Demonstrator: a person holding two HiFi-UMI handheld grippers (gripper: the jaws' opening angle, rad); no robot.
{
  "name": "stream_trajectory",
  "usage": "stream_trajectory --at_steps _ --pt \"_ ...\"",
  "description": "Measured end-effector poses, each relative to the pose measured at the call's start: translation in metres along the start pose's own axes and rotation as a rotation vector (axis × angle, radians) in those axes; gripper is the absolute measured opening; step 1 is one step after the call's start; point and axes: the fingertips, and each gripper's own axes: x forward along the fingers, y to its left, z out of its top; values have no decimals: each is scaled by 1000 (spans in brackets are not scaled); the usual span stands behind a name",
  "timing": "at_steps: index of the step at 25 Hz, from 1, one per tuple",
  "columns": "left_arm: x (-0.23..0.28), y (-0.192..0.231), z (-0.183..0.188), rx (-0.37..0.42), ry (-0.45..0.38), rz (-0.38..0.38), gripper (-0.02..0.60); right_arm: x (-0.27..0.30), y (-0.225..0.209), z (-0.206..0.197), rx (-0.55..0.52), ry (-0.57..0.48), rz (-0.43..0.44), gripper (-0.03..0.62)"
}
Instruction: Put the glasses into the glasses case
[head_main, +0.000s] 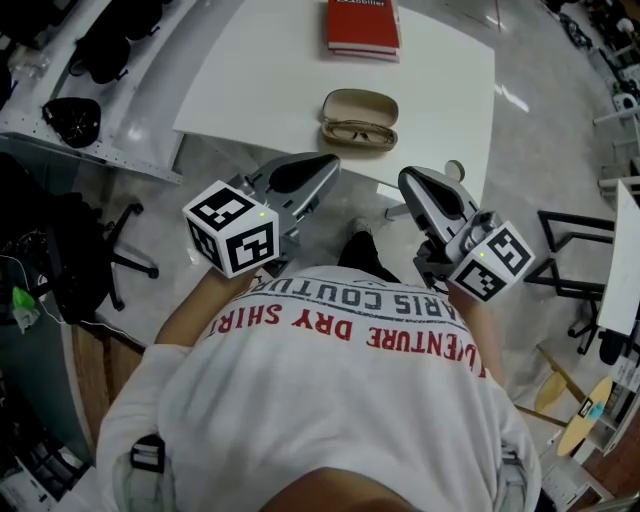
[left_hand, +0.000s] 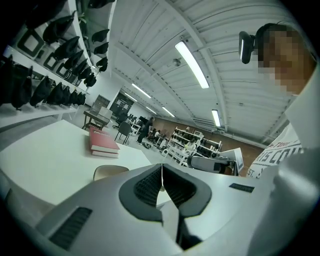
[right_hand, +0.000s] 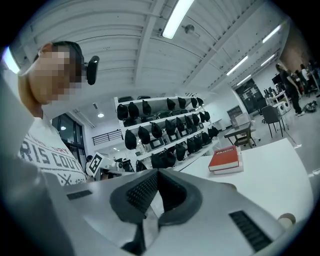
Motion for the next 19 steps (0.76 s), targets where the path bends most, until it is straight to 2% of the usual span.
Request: stream_trajectory --at_steps 9,19 --pt "-9 -5 1 16 8 -29 29 -1 12 -3 -35 2 -37 23" --pt "-2 3 -5 0 28 -17 29 -5 3 -9 -36 13 -65 23"
